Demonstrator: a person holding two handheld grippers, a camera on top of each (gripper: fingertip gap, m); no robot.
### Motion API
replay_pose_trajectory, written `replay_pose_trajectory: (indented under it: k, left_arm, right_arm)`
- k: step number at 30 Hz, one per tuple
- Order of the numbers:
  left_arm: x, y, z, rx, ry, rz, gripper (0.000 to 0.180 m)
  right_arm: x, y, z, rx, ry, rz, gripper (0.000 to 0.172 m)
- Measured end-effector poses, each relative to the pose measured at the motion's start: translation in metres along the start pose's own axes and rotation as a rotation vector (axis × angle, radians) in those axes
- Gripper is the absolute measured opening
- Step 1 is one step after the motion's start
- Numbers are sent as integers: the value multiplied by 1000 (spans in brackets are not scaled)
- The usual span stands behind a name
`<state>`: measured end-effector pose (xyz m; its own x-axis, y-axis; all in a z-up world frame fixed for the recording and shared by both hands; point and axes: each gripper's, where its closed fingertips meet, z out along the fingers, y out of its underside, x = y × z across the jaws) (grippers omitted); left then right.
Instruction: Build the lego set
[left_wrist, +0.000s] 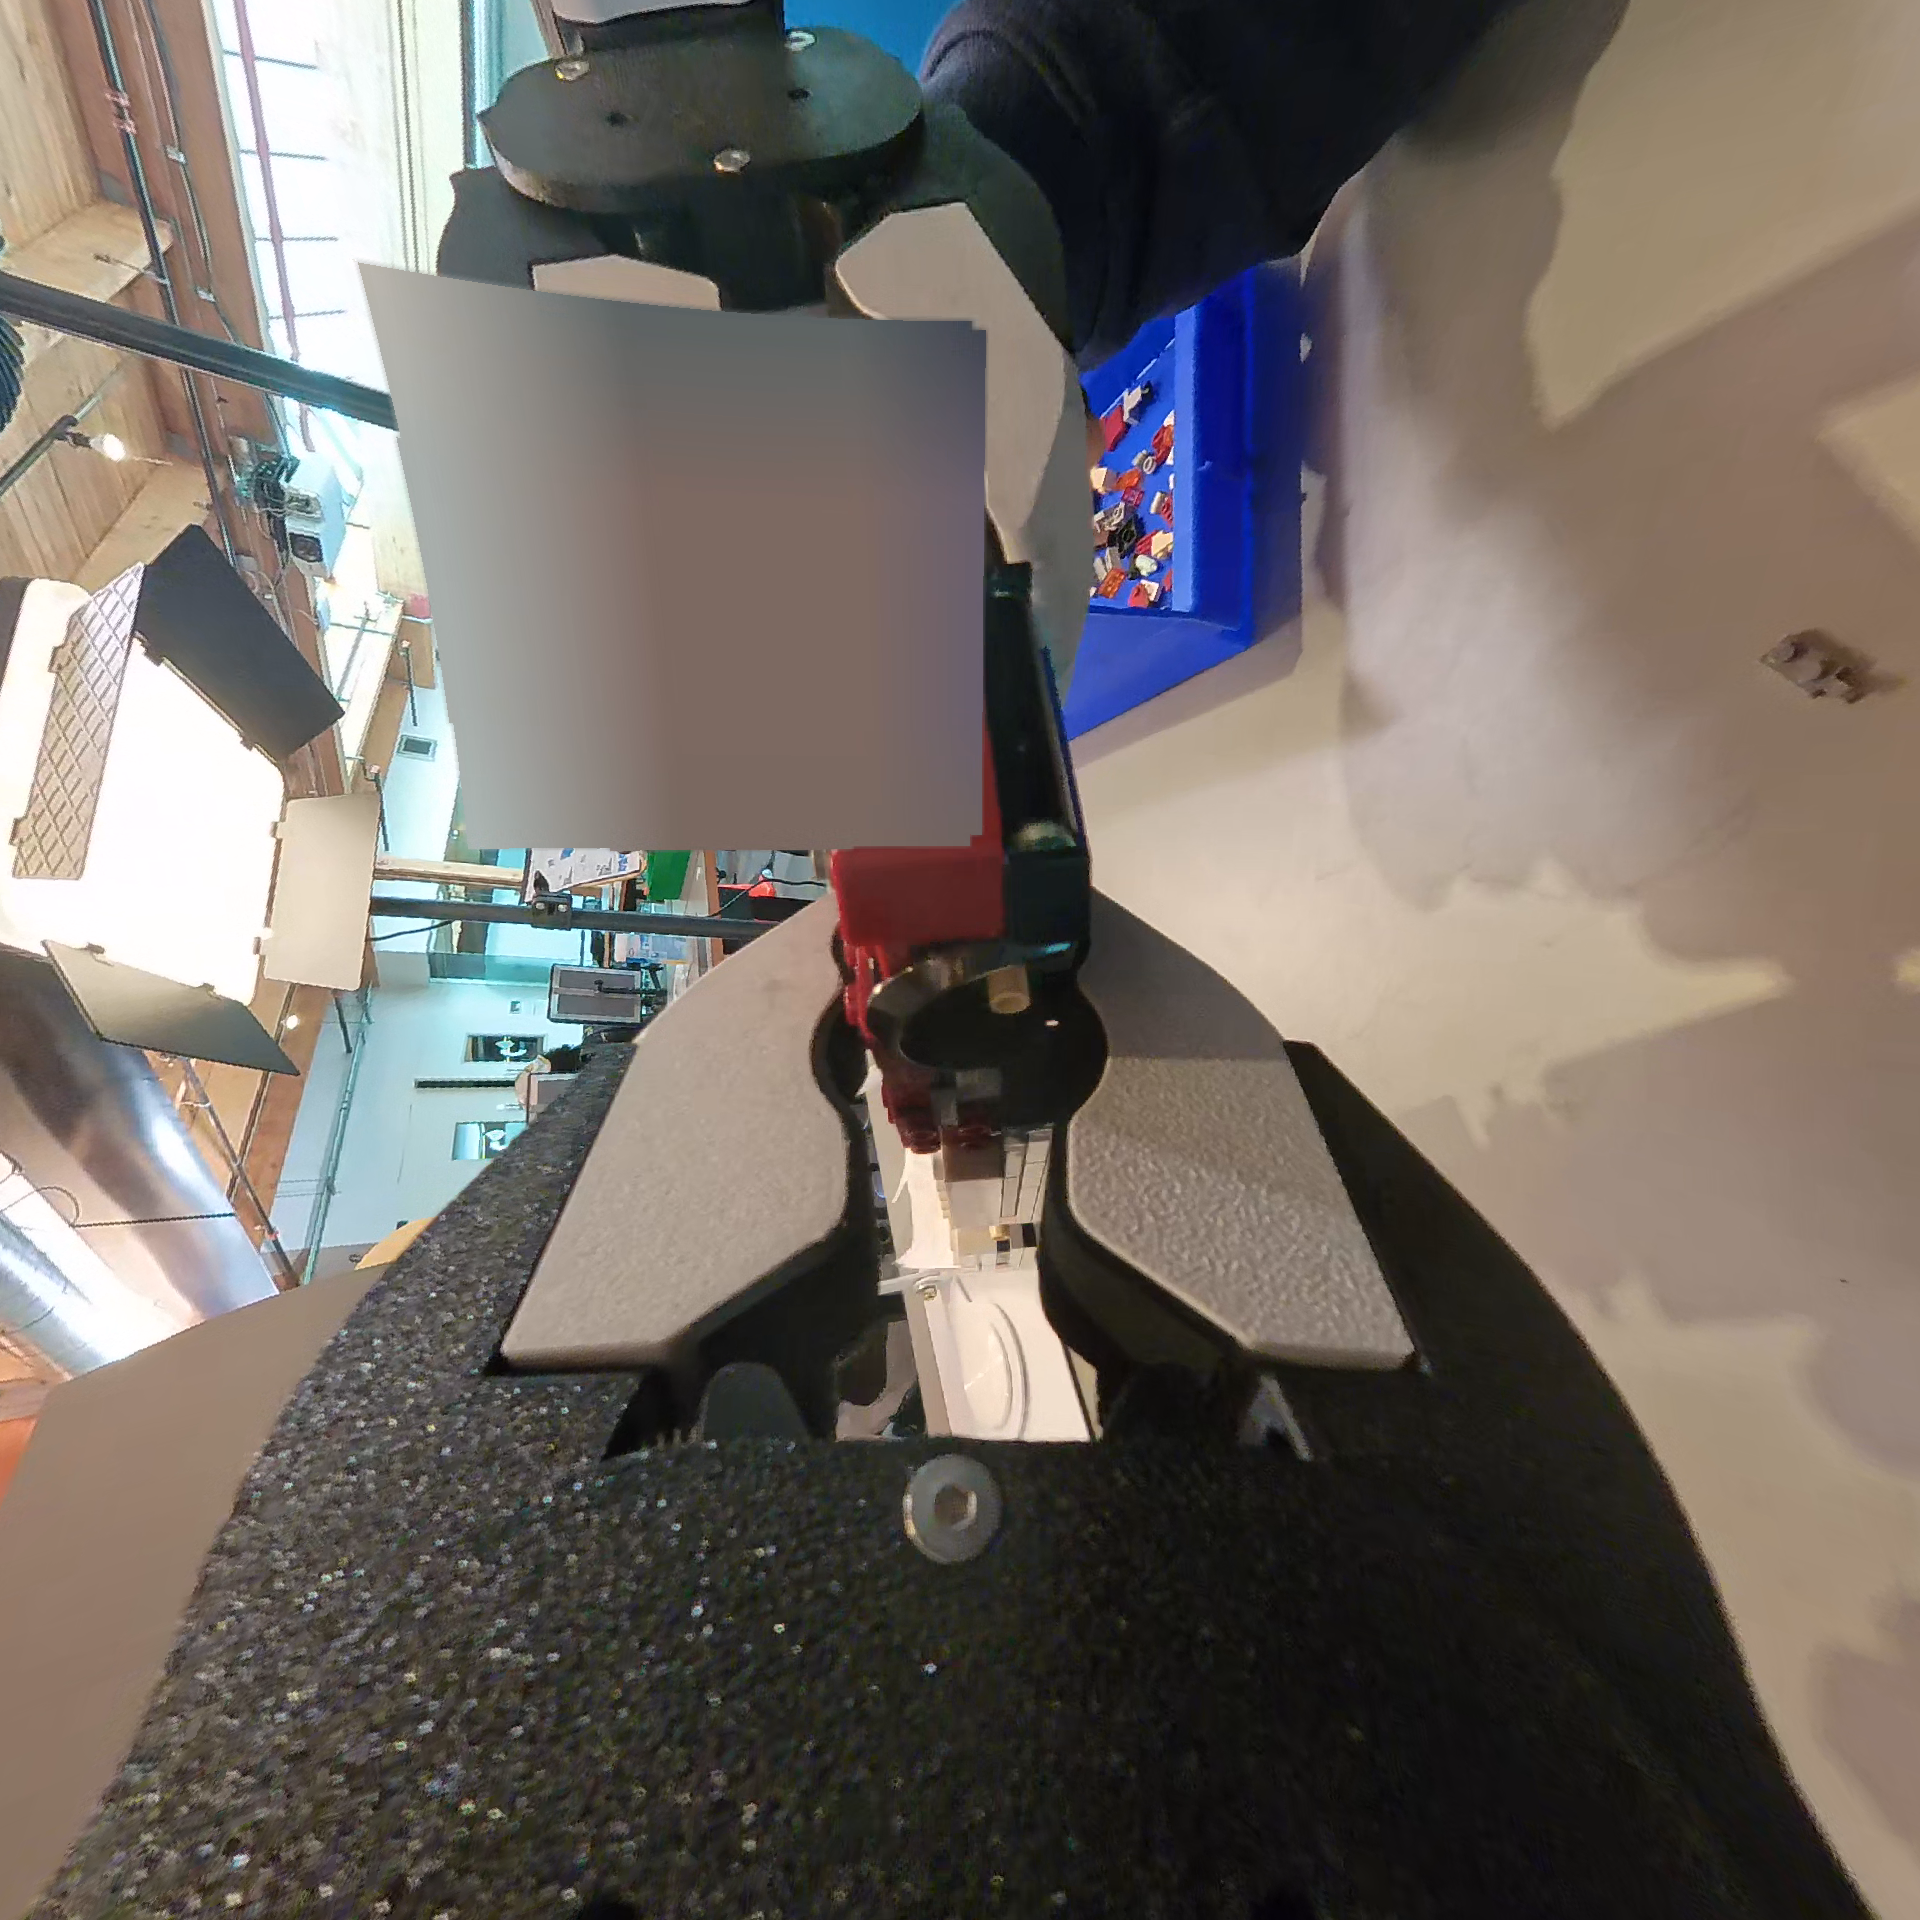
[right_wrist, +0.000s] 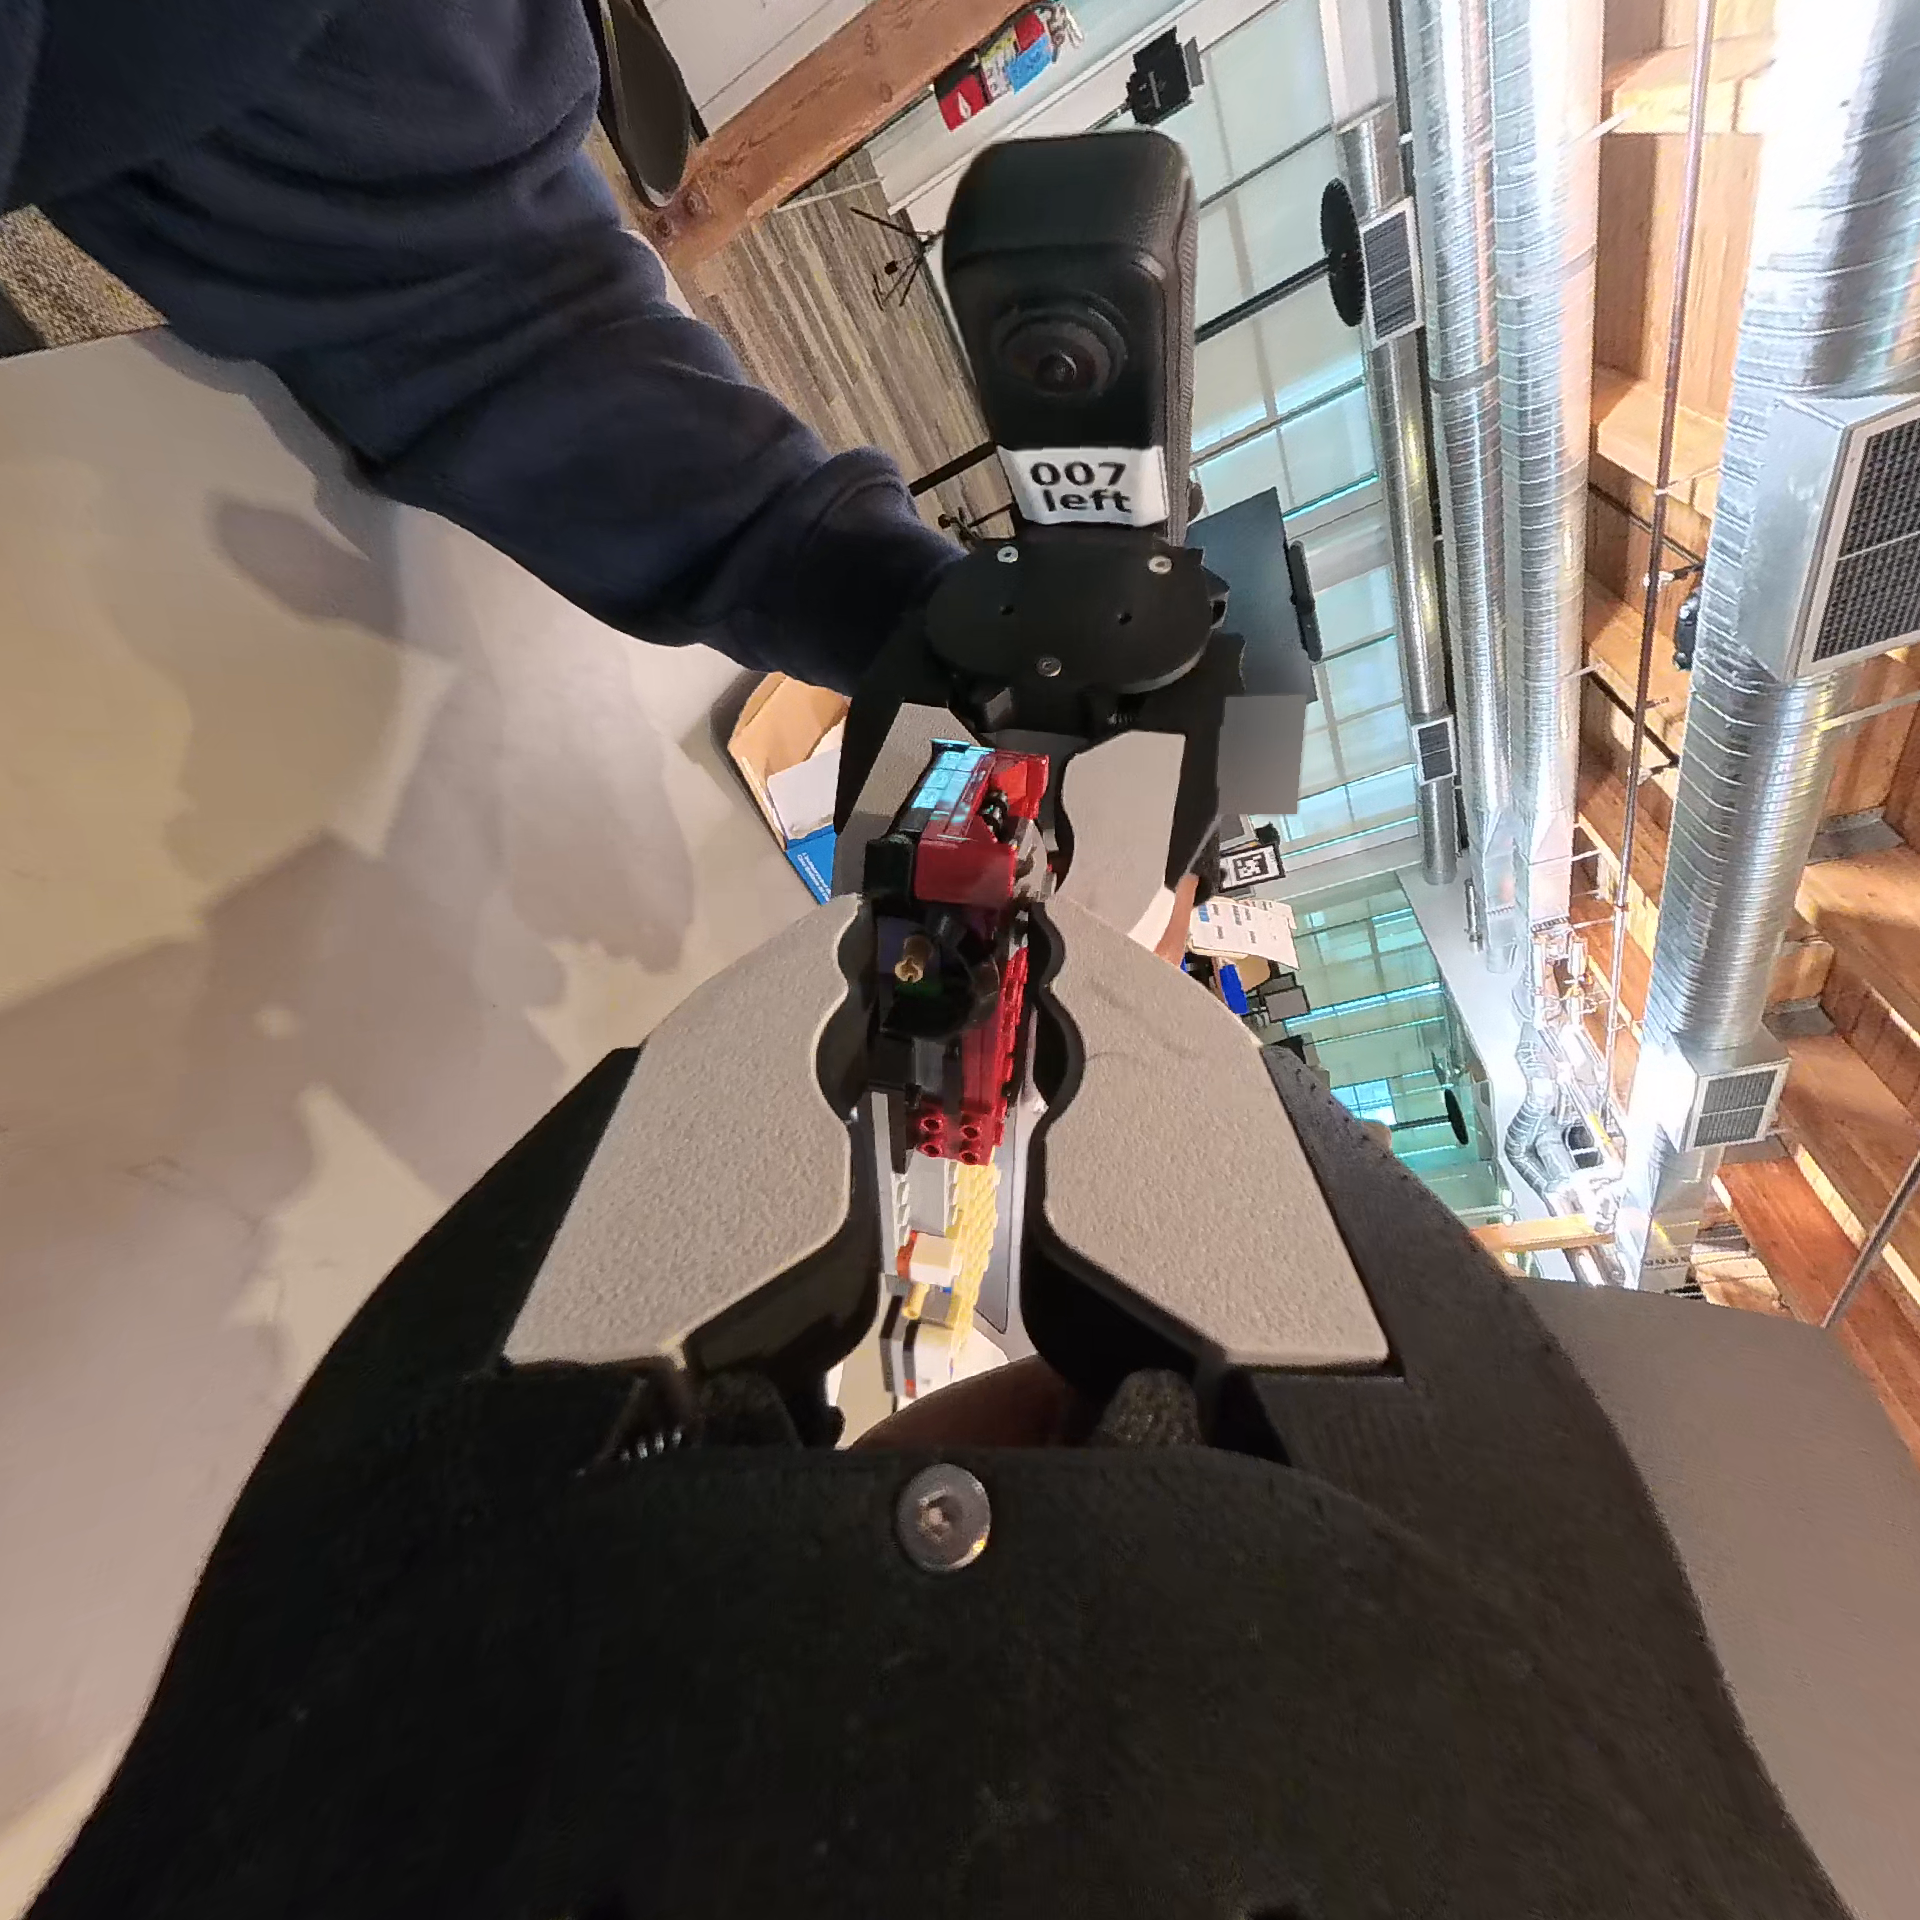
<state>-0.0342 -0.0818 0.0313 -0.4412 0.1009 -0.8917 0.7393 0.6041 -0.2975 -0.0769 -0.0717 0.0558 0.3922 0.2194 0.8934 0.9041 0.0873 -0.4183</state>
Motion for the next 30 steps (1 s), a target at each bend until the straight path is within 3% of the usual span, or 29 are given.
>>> replay_pose_trajectory:
  k: [17, 30]
  left_arm:
    - [3, 4, 2, -7, 17, -28, 34]
    - [-8, 1, 4, 158, -73, -127, 34]
  right_arm:
    - [2, 3, 1, -23, 13, 2, 23]
    - [19, 6, -1, -25, 66, 130, 40]
